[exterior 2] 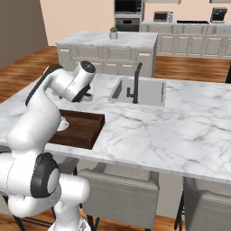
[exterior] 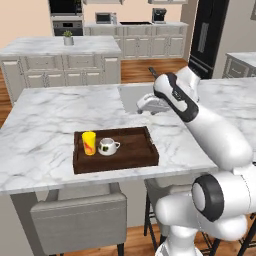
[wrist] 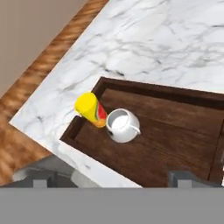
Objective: There is a tray on the dining counter. Grab the cup, mug, and pitcher and place them on the tray. The pitcher may be placed next to the tray if it cannot fit the tray.
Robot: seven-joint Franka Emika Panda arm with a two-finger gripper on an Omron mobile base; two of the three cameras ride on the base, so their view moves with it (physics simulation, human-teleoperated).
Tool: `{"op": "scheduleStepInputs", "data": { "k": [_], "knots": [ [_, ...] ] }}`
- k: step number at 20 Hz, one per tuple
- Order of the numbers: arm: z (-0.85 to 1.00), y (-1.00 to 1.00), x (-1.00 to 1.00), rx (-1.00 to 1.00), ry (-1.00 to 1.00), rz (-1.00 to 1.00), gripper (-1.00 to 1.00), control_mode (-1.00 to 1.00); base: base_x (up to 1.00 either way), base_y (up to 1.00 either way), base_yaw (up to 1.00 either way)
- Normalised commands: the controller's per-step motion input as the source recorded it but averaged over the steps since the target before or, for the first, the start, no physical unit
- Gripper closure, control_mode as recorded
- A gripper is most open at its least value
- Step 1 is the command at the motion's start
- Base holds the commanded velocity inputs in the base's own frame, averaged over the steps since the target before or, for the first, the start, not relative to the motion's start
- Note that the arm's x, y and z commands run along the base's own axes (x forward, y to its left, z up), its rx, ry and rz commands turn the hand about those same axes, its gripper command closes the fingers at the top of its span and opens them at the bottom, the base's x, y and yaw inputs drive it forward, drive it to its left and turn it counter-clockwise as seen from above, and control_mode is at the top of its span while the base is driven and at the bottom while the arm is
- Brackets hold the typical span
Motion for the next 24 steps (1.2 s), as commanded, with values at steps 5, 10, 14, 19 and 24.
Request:
{"op": "scheduleStepInputs", "data": {
  "k": [5,10,14,19,24],
  "knots": [
    [0.13,-0.22,-0.43,-0.11,0.1,-0.39,-1.0,-1.0,0.0,0.0,0.0],
    [0.0,-0.31,-0.34,-0.17,0.01,-0.4,-1.0,-1.0,0.0,0.0,0.0],
    [0.06,-0.29,-0.24,-0.17,0.01,-0.37,-1.0,-1.0,0.0,0.0,0.0],
    [0.25,-0.35,-0.17,-0.15,0.11,-0.34,-1.0,-1.0,0.0,0.0,0.0],
    [0.33,-0.59,-0.18,-0.1,0.2,-0.15,-1.0,-1.0,0.0,0.0,0.0]
  ]
}}
